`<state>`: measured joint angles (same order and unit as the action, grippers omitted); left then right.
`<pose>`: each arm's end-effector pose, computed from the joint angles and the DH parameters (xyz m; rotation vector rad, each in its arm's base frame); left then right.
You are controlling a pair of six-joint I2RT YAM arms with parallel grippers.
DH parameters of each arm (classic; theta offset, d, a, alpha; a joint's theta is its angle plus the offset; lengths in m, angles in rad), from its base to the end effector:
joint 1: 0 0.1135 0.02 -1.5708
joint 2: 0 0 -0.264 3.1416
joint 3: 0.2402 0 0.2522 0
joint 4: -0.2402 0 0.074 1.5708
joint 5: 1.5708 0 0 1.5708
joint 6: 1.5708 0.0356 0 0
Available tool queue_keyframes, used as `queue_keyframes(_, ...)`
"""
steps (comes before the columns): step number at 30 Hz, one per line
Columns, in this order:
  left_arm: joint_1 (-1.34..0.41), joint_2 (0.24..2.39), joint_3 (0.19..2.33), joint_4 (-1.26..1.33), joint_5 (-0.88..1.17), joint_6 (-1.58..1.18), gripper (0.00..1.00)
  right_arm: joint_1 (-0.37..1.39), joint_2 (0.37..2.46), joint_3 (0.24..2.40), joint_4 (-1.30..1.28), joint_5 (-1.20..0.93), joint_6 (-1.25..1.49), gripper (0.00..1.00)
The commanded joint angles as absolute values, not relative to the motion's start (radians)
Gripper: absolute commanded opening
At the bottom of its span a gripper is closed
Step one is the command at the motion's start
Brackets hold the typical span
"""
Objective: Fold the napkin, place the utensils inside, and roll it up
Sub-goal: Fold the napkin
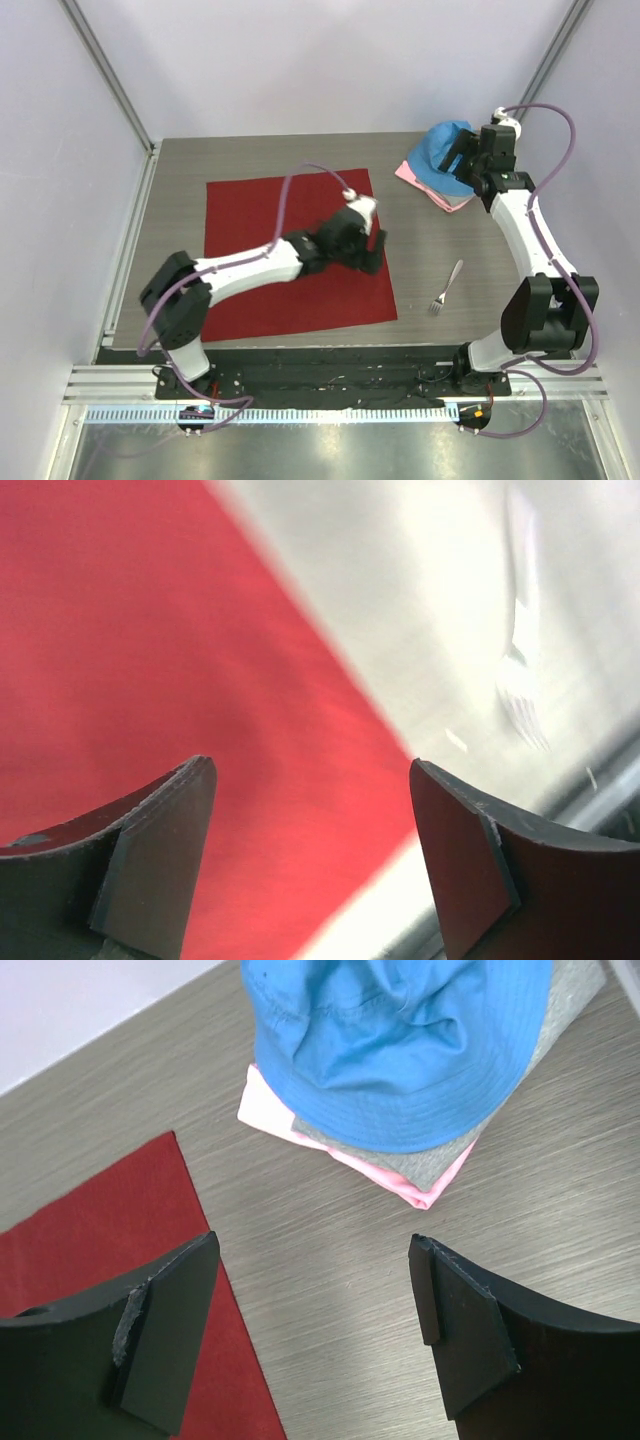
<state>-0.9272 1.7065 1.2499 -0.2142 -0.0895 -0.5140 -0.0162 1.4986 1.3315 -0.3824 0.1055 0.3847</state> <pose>0.2352 -0.3083 0.2529 0.4280 2.2875 -0.6633 0.3457 -0.0094 0.3381 0.4831 2.0629 0.1074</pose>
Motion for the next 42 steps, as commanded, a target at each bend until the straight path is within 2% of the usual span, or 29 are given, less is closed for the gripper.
queue_keyframes(1, -1.072, 1.787, 1.324, -0.184, -0.107, -0.512, 0.75, -0.055, 1.41, 1.312, -0.351, 0.103, 0.402, 0.85)
queue_keyframes(5, -1.161, 1.85, 1.364, -0.209, -0.126, -0.512, 0.63, -0.083, 1.338, 1.253, -0.353, 0.087, 0.402, 0.85)
queue_keyframes(6, -1.17, 1.861, 1.376, -0.213, -0.129, -0.517, 0.55, -0.087, 1.315, 1.244, -0.353, 0.081, 0.402, 0.85)
queue_keyframes(9, -1.213, 1.92, 1.432, -0.268, -0.153, -0.529, 0.45, -0.095, 1.284, 1.22, -0.351, 0.054, 0.403, 0.86)
queue_keyframes(14, -1.23, 1.997, 1.529, -0.391, -0.172, -0.563, 0.44, -0.095, 1.275, 1.207, -0.353, 0.012, 0.416, 0.85)
queue_keyframes(26, -1.269, 2.036, 1.559, -0.477, -0.229, -0.62, 0.38, -0.095, 1.25, 1.187, -0.347, -0.032, 0.419, 0.85)
queue_keyframes(42, -1.284, 2.143, 1.669, -0.563, -0.172, -0.606, 0.36, -0.097, 1.255, 1.181, -0.342, -0.051, 0.426, 0.86)
